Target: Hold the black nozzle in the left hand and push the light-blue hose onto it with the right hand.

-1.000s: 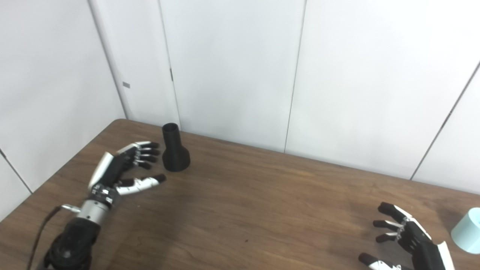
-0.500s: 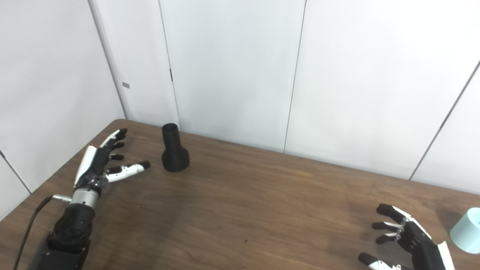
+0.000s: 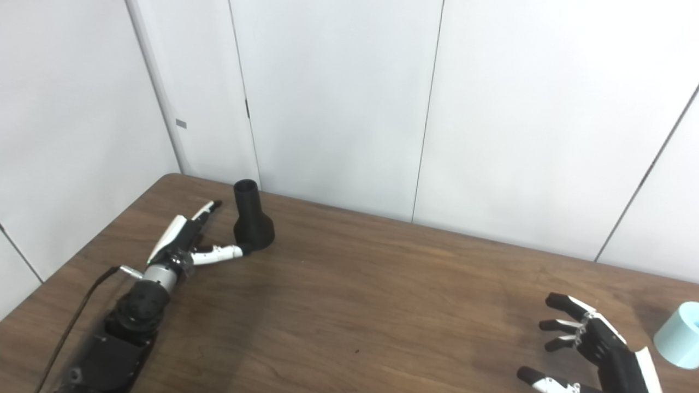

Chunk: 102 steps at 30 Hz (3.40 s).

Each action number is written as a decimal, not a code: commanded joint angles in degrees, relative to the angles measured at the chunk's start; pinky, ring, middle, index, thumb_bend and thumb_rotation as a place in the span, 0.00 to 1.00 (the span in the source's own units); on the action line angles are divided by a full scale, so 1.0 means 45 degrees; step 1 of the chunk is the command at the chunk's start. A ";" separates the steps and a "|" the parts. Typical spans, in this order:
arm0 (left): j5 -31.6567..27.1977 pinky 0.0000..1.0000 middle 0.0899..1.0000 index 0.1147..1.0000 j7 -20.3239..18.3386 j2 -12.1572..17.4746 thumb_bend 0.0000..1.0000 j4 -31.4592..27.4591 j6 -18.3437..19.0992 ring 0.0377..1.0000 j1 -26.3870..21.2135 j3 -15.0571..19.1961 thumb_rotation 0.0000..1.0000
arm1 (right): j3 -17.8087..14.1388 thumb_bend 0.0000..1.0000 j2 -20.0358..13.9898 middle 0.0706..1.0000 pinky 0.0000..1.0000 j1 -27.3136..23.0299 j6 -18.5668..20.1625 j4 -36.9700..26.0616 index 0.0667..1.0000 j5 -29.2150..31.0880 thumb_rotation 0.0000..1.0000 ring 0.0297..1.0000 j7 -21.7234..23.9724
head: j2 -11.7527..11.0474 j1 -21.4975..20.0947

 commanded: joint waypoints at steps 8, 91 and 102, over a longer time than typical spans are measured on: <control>0.0523 1.00 0.99 0.94 0.0774 0.0151 1.00 0.1860 -0.1218 1.00 -0.1422 -0.0773 0.37 | 0.0030 0.80 -0.0064 0.79 0.49 -0.0013 0.0489 -0.1190 0.75 -0.0137 0.13 0.65 -0.0068 | 0.0103 -0.0097; 0.4627 0.92 0.42 0.44 0.4631 -0.3461 0.53 0.6827 -0.7272 0.67 -0.1948 -0.7313 0.00 | -0.0456 0.80 -0.0102 0.87 0.66 -0.0527 0.0042 -0.0276 0.86 0.0010 0.07 0.75 -0.0235 | 0.1625 -0.4839; 0.4964 0.91 0.42 0.43 0.4091 -0.3872 0.53 0.6348 -0.7921 0.66 -0.2216 -0.9327 0.00 | -0.0670 0.85 -0.0822 0.83 0.62 -0.0972 0.0319 -0.0855 0.83 -0.0659 0.24 0.72 -0.0294 | 0.1763 -0.5476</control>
